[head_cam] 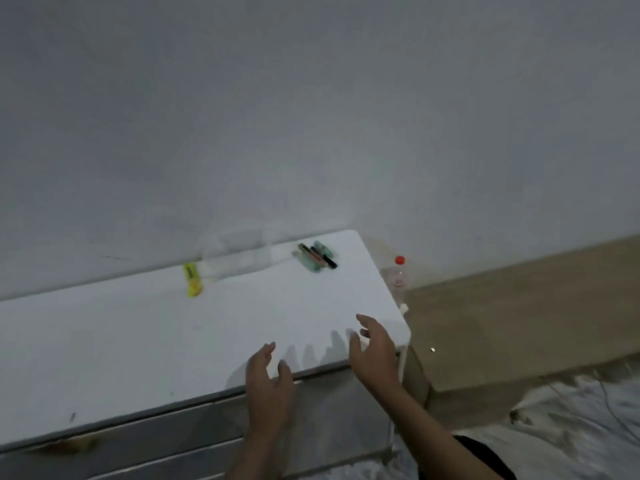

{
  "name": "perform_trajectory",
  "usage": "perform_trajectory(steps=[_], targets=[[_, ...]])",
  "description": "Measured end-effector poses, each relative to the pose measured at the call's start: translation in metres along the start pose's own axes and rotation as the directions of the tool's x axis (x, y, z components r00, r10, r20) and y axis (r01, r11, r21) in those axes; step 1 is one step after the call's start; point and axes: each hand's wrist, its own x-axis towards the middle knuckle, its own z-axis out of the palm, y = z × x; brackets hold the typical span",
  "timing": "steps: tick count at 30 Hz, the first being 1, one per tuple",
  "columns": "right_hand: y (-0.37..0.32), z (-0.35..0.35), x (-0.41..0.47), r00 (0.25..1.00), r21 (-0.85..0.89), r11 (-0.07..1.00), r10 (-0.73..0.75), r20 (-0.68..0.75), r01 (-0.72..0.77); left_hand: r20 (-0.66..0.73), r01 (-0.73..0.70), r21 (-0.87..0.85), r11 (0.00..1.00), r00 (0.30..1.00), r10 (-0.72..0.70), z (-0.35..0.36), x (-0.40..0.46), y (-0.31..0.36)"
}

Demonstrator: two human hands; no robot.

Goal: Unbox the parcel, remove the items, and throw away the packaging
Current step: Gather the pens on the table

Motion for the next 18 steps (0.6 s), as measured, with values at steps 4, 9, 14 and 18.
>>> perform_trajectory(steps=[4, 9, 14, 18], targets=[[-0.025, 0.057, 0.043, 0.996, -0.054, 0.994, -0.090, 0.010, 0.090, -0.070, 0.015, 0.033, 0.999, 0.997, -0.012, -0.037, 0.076, -0.019], [-0.052, 0.120, 0.119, 0.982, -0.213, 0.964, -0.177, -0.062, 0.161, -0.069, -0.030, 0.036, 0.999, 0.997, 0.032, -0.065, 0.183, -0.034], [-0.050, 0.144, 0.179, 0.975, -0.450, 0.885, -0.192, -0.115, 0.121, -0.007, -0.085, 0.041, 0.996, 0.996, 0.086, -0.061, 0.259, -0.042], [-0.046, 0.141, 0.210, 0.990, -0.596, 0.803, -0.071, -0.120, -0.014, 0.059, -0.096, 0.060, 0.994, 0.994, 0.093, -0.042, 0.297, -0.047]])
